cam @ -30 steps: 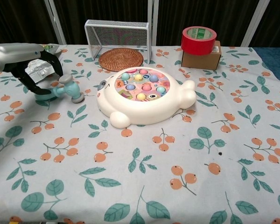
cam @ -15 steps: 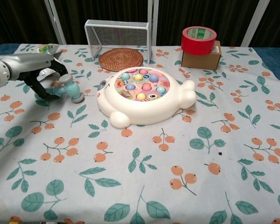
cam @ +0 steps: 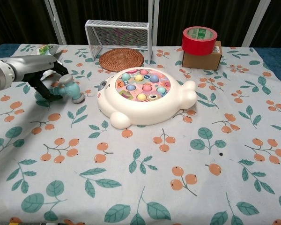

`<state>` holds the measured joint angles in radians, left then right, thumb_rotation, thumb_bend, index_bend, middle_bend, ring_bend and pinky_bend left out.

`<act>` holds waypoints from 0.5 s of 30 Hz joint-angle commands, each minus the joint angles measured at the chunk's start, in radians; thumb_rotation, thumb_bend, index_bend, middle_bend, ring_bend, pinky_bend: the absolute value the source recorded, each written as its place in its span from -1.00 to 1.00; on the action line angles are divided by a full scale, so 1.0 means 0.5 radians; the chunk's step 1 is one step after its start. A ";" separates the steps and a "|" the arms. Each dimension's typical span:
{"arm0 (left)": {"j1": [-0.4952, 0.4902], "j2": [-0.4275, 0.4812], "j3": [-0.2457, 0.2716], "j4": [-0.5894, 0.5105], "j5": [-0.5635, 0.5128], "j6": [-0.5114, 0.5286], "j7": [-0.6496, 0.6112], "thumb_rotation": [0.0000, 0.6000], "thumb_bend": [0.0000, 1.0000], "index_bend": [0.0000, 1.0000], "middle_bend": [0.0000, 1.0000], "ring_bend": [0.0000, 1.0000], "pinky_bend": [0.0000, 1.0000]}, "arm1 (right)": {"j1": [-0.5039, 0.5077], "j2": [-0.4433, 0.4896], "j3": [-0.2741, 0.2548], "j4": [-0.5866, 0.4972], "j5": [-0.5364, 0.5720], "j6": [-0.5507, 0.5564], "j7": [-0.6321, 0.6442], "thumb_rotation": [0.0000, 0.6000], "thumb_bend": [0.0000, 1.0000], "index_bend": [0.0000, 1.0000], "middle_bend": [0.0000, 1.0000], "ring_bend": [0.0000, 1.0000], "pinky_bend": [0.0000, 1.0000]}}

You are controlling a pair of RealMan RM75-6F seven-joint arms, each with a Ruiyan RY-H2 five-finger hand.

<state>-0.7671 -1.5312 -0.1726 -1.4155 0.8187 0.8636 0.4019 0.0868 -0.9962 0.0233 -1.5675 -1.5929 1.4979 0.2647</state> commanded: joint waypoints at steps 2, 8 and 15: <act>-0.012 -0.004 -0.001 0.001 -0.009 0.001 0.000 1.00 -0.36 -0.17 -0.47 -0.78 -0.84 | 0.002 0.002 0.000 -0.004 0.003 -0.007 -0.003 1.00 -0.61 -0.86 -0.71 -1.00 -1.00; -0.028 -0.019 -0.001 0.030 -0.047 -0.007 0.002 1.00 -0.31 -0.11 -0.47 -0.78 -0.84 | 0.003 0.007 0.003 -0.011 0.008 -0.011 -0.009 1.00 -0.61 -0.86 -0.71 -1.00 -1.00; -0.035 -0.024 0.012 0.037 -0.064 -0.015 -0.011 1.00 -0.23 -0.05 -0.44 -0.76 -0.82 | 0.006 0.011 0.003 -0.020 0.007 -0.017 -0.020 1.00 -0.61 -0.86 -0.71 -1.00 -1.00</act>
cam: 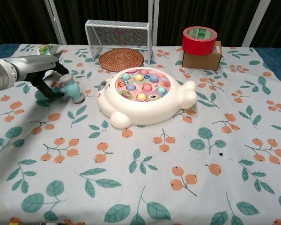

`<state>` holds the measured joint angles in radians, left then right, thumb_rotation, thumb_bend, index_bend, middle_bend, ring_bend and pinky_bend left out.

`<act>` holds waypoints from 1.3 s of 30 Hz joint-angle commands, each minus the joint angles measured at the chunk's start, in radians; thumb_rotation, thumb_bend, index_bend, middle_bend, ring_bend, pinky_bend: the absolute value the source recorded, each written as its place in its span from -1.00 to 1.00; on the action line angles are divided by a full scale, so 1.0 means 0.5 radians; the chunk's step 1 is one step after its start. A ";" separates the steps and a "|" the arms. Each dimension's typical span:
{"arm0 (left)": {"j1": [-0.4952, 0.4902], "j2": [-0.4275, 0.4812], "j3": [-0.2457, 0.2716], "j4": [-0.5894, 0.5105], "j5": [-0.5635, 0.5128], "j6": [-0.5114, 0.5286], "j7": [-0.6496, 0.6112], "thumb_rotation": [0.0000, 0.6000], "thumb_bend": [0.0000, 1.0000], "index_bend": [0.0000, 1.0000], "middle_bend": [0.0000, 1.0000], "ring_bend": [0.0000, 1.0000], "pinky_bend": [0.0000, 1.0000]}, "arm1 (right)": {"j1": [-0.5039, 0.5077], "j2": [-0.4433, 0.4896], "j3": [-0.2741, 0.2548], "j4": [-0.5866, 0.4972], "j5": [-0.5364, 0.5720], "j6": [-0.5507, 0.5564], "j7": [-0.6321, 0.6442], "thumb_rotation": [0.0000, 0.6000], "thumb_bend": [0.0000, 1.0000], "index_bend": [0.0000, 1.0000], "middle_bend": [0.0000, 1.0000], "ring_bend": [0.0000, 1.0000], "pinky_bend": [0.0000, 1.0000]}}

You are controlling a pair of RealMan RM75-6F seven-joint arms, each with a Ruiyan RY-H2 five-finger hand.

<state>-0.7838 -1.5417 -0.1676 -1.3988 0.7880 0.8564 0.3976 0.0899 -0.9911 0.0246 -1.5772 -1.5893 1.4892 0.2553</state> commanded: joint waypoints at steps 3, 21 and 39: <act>-0.003 -0.013 0.005 0.015 -0.006 0.000 -0.008 1.00 -0.20 -0.03 -0.42 -0.74 -0.81 | -0.003 0.003 -0.001 -0.006 0.002 0.001 -0.005 1.00 -0.61 -0.86 -0.71 -1.00 -1.00; 0.039 0.029 -0.013 0.037 0.349 0.090 -0.253 1.00 0.03 0.19 0.01 -0.33 -0.35 | -0.035 0.024 -0.008 -0.050 -0.018 0.054 -0.052 1.00 -0.61 -0.86 -0.71 -1.00 -1.00; -0.240 0.014 -0.085 0.151 0.940 -0.054 -0.524 1.00 0.15 0.33 0.24 -0.09 -0.12 | -0.101 0.036 -0.024 -0.094 -0.036 0.139 -0.106 1.00 -0.61 -0.86 -0.69 -1.00 -1.00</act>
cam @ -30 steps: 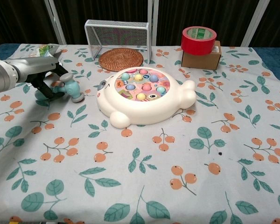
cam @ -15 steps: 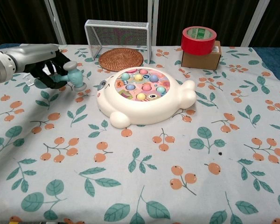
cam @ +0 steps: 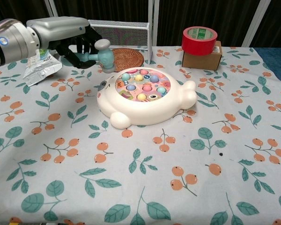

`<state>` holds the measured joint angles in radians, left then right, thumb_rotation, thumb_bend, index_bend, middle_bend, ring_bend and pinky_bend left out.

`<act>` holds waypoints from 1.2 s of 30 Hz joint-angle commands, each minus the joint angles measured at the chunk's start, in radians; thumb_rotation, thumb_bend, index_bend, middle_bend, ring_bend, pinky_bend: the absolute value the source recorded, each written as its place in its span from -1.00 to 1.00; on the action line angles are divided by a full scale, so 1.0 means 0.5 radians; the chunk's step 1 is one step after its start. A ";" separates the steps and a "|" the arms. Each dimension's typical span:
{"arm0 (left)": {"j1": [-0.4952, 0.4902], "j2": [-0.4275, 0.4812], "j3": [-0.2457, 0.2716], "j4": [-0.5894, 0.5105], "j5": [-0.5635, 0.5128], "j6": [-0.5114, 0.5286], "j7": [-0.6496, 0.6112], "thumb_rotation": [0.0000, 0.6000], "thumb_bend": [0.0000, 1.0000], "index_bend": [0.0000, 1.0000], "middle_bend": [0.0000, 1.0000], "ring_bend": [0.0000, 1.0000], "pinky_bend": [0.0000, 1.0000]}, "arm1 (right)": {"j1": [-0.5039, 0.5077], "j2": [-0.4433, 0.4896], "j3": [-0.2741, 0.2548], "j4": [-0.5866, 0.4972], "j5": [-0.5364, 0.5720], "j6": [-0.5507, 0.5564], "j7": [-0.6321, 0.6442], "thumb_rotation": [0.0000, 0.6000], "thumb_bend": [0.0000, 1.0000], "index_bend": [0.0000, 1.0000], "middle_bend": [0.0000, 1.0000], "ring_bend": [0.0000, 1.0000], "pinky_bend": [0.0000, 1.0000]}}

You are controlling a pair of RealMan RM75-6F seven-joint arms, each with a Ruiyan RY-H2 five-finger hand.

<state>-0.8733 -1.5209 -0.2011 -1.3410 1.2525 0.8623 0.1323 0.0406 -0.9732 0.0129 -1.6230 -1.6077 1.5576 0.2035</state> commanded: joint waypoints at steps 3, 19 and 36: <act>-0.139 -0.049 -0.036 0.071 -0.021 -0.155 0.067 1.00 0.16 0.33 0.24 -0.09 -0.12 | -0.009 0.002 0.000 -0.007 0.004 0.007 -0.008 1.00 -0.61 -0.86 -0.69 -1.00 -1.00; -0.290 -0.107 -0.046 0.179 -0.353 -0.351 0.290 1.00 0.18 0.33 0.24 -0.09 -0.12 | -0.019 0.000 0.008 0.010 0.029 -0.005 0.020 1.00 -0.61 -0.86 -0.69 -1.00 -1.00; -0.281 0.063 -0.004 -0.188 -0.354 -0.254 0.358 1.00 0.18 0.33 0.24 -0.09 -0.12 | -0.012 -0.007 0.013 0.023 0.015 -0.015 0.032 1.00 -0.61 -0.86 -0.69 -1.00 -1.00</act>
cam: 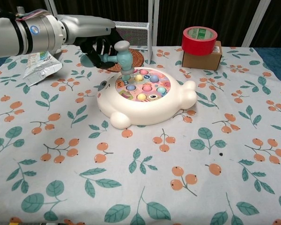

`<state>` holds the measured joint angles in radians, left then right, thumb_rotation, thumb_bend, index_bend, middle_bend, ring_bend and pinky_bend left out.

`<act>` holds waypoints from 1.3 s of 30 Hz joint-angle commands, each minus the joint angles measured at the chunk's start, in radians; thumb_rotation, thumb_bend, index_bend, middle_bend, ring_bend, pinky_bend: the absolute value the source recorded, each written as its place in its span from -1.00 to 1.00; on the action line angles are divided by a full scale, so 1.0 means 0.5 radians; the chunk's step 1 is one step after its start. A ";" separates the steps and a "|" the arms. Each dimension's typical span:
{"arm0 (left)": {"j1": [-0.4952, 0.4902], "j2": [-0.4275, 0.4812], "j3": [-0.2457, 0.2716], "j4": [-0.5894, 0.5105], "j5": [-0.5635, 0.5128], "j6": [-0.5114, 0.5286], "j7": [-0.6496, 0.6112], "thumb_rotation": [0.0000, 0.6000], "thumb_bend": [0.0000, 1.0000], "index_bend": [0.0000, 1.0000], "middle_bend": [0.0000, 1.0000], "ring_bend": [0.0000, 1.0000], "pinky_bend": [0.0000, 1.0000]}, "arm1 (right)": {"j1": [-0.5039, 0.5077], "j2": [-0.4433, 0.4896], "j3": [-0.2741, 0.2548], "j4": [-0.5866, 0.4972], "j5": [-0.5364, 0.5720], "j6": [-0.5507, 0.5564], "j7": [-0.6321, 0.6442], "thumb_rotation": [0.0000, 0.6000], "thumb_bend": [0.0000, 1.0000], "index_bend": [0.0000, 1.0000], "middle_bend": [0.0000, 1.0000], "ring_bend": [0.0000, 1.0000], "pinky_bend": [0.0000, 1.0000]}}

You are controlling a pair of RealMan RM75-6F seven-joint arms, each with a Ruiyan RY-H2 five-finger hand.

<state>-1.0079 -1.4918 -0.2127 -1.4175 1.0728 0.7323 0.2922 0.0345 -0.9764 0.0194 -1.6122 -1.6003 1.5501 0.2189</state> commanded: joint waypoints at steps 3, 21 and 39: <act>-0.050 -0.032 0.031 -0.036 -0.016 0.003 0.109 1.00 0.18 0.33 0.24 -0.09 -0.12 | -0.003 0.001 0.001 0.005 0.002 0.004 0.005 1.00 -0.61 -0.86 -0.69 -1.00 -1.00; -0.160 -0.102 0.107 -0.028 -0.253 0.066 0.466 1.00 0.18 0.34 0.24 -0.09 -0.11 | -0.012 -0.004 0.002 0.037 0.009 0.005 0.043 1.00 -0.61 -0.86 -0.69 -1.00 -1.00; -0.215 -0.084 0.161 -0.042 -0.386 0.032 0.518 1.00 0.18 0.34 0.24 -0.09 -0.11 | -0.019 -0.007 0.000 0.043 0.010 0.010 0.048 1.00 -0.61 -0.86 -0.69 -1.00 -1.00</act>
<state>-1.1149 -1.5351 -0.1327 -1.4368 0.8801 0.7470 0.5504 0.0250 -0.9798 0.0194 -1.5908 -1.5952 1.5549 0.2427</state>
